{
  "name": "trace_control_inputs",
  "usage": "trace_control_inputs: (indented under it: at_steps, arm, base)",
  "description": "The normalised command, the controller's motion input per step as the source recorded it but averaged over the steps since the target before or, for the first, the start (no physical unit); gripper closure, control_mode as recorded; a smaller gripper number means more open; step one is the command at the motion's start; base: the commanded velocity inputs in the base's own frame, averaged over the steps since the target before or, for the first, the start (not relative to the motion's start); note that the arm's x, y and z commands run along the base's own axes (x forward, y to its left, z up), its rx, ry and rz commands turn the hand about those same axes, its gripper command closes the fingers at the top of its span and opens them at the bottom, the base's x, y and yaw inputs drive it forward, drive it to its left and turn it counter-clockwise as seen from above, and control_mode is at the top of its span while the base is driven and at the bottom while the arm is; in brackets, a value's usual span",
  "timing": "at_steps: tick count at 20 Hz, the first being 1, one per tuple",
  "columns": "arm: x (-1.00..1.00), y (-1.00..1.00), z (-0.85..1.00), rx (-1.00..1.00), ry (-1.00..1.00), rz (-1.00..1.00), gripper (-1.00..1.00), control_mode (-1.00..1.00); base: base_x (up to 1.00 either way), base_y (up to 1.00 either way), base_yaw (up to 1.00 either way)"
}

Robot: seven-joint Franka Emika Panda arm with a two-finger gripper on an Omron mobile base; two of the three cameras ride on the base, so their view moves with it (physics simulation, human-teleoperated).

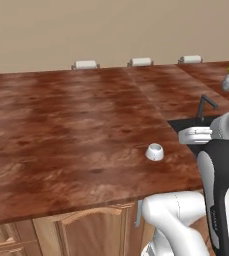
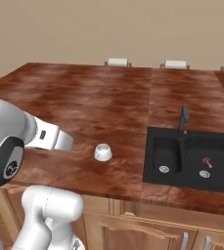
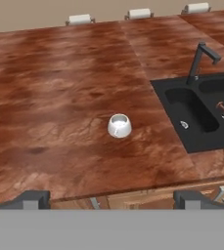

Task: Clear the mugs and bowl far away from the sink.

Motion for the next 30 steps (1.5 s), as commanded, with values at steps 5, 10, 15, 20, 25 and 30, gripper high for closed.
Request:
trace_control_inputs:
  at_steps: [5,10,15,20,25,30]
  arm:
    - [0.0,0.0,0.0,0.0,0.0,0.0,-1.0,1.0]
    - [0.0,0.0,0.0,0.0,0.0,0.0,-1.0,1.0]
    - [0.0,0.0,0.0,0.0,0.0,0.0,-1.0,1.0]
    - [0.0,0.0,0.0,0.0,0.0,0.0,-1.0,1.0]
    - [0.0,0.0,0.0,0.0,0.0,0.0,-1.0,1.0]
    - [0.0,0.0,0.0,0.0,0.0,0.0,-1.0,1.0]
  base:
    - [0.0,0.0,-0.01]
    - [0.1,0.0,-0.01]
    - [0.27,0.32,-0.21]
    - [0.22,0.21,-0.22]
    - [-0.09,0.0,-0.02]
    - [-0.51,0.01,0.0]
